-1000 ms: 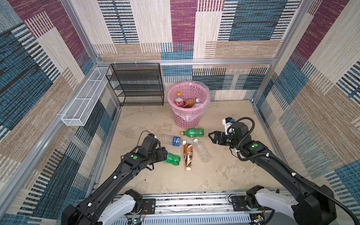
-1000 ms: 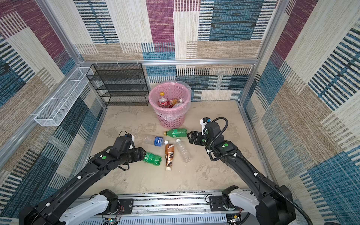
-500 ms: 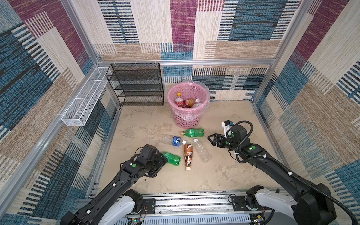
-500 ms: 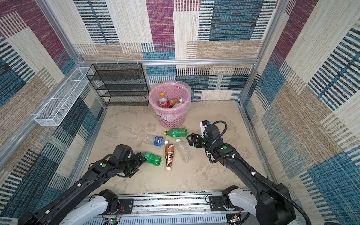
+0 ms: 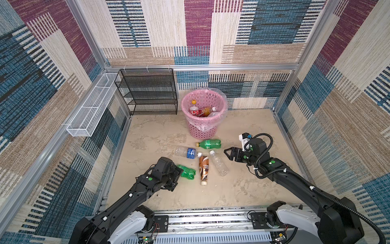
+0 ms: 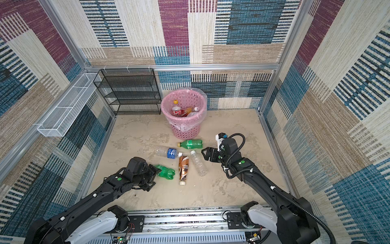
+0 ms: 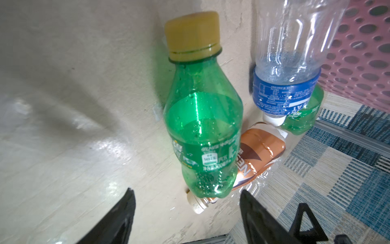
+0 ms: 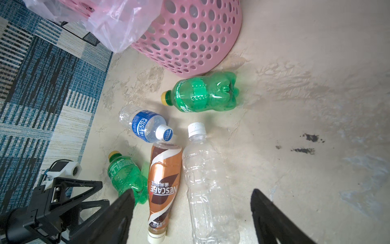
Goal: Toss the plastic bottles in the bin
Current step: 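Grasp the green soda bottle nearest the robot with the left gripper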
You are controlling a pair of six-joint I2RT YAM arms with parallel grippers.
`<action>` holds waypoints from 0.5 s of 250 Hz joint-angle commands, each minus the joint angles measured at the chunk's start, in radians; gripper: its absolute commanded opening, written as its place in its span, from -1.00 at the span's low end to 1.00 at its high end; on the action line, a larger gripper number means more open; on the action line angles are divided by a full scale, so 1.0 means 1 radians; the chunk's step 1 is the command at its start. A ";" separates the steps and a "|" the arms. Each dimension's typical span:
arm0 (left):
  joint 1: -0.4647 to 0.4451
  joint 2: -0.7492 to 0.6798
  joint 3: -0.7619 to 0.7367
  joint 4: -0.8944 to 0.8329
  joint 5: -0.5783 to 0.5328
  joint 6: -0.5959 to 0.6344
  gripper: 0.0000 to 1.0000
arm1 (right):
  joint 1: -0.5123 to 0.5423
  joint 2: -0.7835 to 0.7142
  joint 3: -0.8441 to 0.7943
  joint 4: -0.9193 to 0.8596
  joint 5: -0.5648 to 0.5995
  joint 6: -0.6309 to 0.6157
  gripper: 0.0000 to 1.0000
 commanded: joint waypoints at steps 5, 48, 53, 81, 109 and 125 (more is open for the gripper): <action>0.000 0.035 0.022 0.050 0.002 -0.035 0.58 | 0.001 -0.008 -0.001 0.044 -0.010 0.012 0.74; 0.003 0.061 0.044 0.063 -0.050 -0.017 0.62 | 0.001 -0.013 -0.001 0.045 -0.004 0.006 0.74; 0.005 0.067 0.052 0.058 -0.054 -0.010 0.62 | 0.000 -0.013 -0.001 0.045 -0.004 0.005 0.75; 0.008 0.108 0.073 0.057 -0.053 0.014 0.64 | 0.001 -0.011 0.002 0.050 -0.005 0.005 0.74; 0.009 0.148 0.076 0.074 -0.041 0.022 0.64 | 0.000 -0.008 0.003 0.054 -0.005 0.006 0.74; 0.010 0.170 0.076 0.084 -0.032 0.024 0.64 | 0.001 -0.007 0.002 0.056 -0.005 0.006 0.74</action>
